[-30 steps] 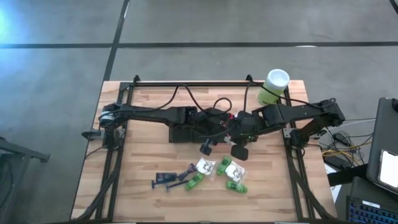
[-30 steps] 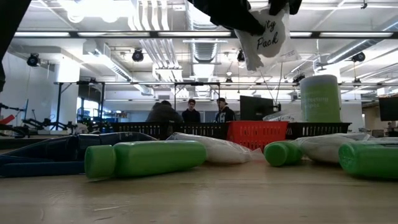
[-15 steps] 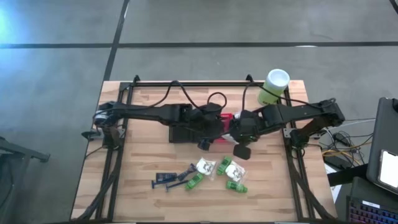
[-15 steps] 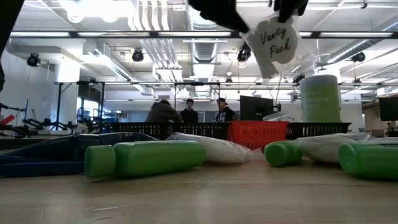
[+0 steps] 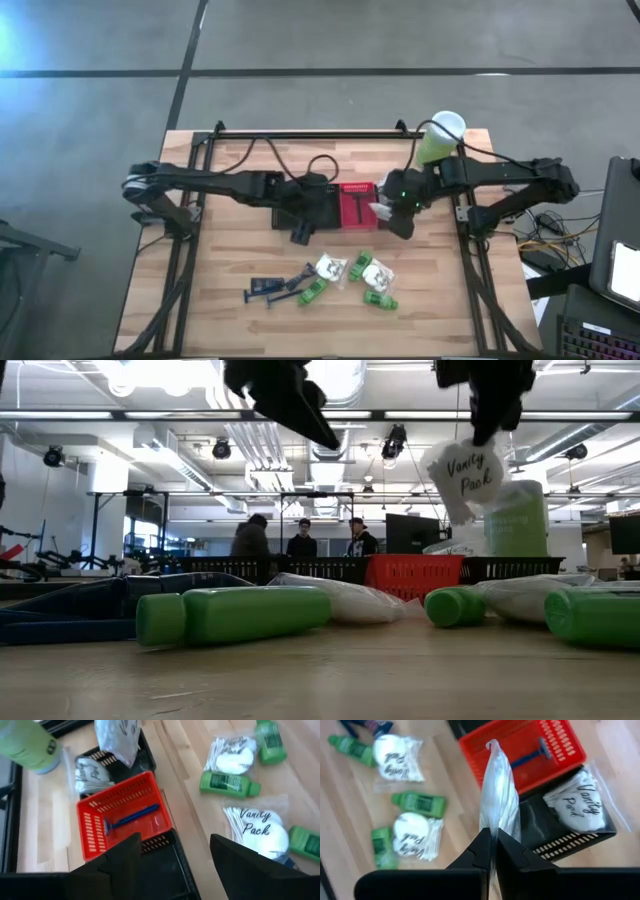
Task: Pick & Place Travel size toiletries
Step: Put the white cotton pack into the right black basket
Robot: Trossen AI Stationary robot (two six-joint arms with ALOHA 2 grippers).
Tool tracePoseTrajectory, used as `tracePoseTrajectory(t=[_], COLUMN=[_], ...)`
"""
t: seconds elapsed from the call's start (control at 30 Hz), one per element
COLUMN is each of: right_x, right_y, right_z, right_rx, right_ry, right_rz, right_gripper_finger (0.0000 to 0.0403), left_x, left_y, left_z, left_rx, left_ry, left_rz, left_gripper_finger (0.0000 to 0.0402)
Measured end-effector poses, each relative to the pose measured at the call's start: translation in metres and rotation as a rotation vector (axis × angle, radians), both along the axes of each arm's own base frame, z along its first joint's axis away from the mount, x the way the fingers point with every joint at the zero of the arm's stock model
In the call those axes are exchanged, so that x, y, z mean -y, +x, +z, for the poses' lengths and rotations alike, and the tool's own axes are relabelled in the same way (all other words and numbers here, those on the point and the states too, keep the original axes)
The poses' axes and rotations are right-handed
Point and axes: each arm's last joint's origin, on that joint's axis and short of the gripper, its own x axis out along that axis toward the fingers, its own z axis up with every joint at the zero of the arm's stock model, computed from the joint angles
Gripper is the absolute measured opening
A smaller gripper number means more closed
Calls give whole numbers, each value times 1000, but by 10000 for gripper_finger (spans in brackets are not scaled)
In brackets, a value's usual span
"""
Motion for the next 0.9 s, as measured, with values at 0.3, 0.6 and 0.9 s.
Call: tracePoseTrajectory(t=[0.3, 0.6, 0.9], right_x=[41, 71, 95], right_y=[-17, -24, -37], right_z=[-41, -65, -89], right_rx=[-15, -26, -16], right_ry=[74, 37, 23], right_rz=[65, 139, 132], right_gripper_finger=[9, 9, 8], left_x=[-1, -3, -7], left_y=[-40, -53, -52], left_z=[-13, -23, -24], left_rx=[173, 221, 220], left_ry=[-51, -64, -32], left_rz=[39, 148, 206], left_gripper_finger=[241, 241, 241])
